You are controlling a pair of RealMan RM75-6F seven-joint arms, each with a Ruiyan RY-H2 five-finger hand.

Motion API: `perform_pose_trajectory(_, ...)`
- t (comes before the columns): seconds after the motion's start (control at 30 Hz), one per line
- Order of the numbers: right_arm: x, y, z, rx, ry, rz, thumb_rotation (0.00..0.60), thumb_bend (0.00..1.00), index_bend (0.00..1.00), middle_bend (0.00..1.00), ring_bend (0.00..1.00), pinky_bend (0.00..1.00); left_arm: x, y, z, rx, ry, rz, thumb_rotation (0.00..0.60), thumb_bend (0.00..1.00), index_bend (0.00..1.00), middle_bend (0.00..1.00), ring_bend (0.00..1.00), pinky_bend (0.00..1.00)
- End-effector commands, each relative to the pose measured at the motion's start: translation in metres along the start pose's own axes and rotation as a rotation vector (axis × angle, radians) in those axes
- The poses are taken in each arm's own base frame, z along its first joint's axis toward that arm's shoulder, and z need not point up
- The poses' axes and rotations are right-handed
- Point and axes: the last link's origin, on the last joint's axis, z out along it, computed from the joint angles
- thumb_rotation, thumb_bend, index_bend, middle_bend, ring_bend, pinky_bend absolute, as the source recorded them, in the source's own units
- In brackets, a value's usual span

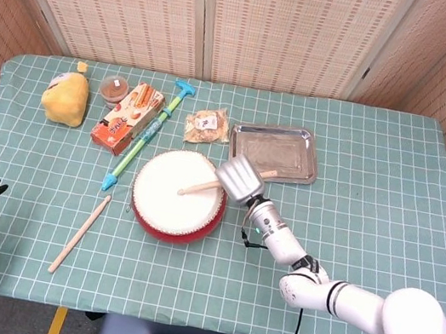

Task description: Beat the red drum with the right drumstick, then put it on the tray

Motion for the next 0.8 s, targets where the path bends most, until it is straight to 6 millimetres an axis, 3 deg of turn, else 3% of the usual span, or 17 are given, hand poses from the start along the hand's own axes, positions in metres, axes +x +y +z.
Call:
perform_pose_trajectory(0.03,0.020,0.006,-0.001,-0.051,0.105,0.227,0.600,0.61,1.00,0.97,1.00,1.00,0.000,0.000,0.000,0.001,0.000,0.002,0.600,0.26,0.00,0.00,0.00,0.00)
perform_pose_trajectory(0.17,0.029,0.018,-0.004,-0.067,0.142,0.307,0.600,0.61,1.00,0.97,1.00,1.00,0.001,0.001,0.000,-0.003,0.004,0.004,0.600,0.26,0.00,0.00,0.00,0.00)
perform_pose_trajectory(0.27,0.024,0.021,-0.006,-0.057,0.116,0.278,0.600,0.61,1.00,0.97,1.00,1.00,0.001,0.003,0.001,-0.008,0.006,0.008,0.600,0.26,0.00,0.00,0.00,0.00)
perform_pose_trajectory(0.6,-0.014,0.015,-0.007,0.015,-0.013,-0.074,0.600,0.61,1.00,0.97,1.00,1.00,0.002,0.004,0.001,-0.003,0.003,0.011,0.600,0.26,0.00,0.00,0.00,0.00)
perform_pose_trajectory(0.7,-0.005,0.015,-0.005,-0.029,0.043,0.036,0.600,0.61,1.00,0.97,1.00,1.00,0.001,0.003,0.000,0.000,0.000,0.010,0.600,0.26,0.00,0.00,0.00,0.00)
perform_pose_trajectory(0.8,0.015,0.018,-0.005,-0.092,0.159,0.307,0.600,0.61,1.00,0.97,1.00,1.00,0.001,0.002,0.000,0.005,0.001,0.010,0.600,0.26,0.00,0.00,0.00,0.00)
